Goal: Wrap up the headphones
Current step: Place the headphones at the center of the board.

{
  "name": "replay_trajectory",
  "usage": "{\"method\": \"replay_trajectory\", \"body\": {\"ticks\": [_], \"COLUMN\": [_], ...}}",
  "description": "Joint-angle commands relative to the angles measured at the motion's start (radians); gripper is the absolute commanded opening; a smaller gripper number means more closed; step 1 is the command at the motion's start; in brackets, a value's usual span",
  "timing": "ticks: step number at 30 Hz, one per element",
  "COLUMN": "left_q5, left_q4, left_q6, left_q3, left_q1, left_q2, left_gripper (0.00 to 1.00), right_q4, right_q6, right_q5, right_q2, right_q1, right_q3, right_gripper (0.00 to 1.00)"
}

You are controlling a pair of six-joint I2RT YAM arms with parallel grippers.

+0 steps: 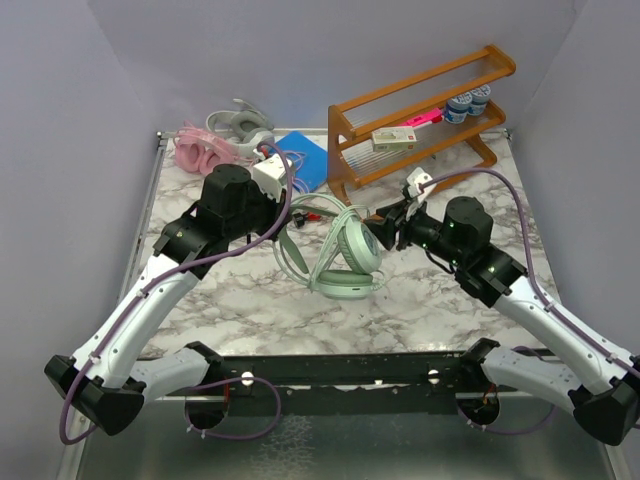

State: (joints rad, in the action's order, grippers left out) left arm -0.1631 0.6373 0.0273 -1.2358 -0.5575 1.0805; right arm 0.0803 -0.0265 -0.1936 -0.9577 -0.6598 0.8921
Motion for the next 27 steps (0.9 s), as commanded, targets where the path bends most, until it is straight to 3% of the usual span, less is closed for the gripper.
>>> {"method": "replay_trajectory", "body": {"ticks": [1,12,15,19,27], "left_q5": [-0.046,-0.053,-0.054,-0.052,-0.051], "left_q4": [-0.049,-0.056,-0.059,-0.070,-0.174], "left_q6": [0.050,0.057,0.059,0.066,0.193], "left_q3": [-0.050,-0.051,-0.049,-0.047,-0.011], "left_q1": [0.005,0.005,0.005,0.006,0.004], "left_q2": [-0.028,-0.032,-0.032,-0.030,-0.018], "left_gripper": [0.00,0.00,0.00,0.00,0.00], "right_q4": [-0.057,-0.154,-0.176,-0.200,-0.273], "right_q6": [0.009,0.052,0.068,0.093,0.214], "right_q5": [-0.042,-0.091,-0.113,-0.144,-0.186], "right_q2": [-0.009,-0.032,-0.034,-0.042,-0.065], "right_q1": [-0.001,0.016,0.025,0.039,0.077], "right_q3": [-0.037,-0.098,-0.110,-0.122,-0.193], "right_gripper": [0.44,0.32,0.24,0.02,0.01]}}
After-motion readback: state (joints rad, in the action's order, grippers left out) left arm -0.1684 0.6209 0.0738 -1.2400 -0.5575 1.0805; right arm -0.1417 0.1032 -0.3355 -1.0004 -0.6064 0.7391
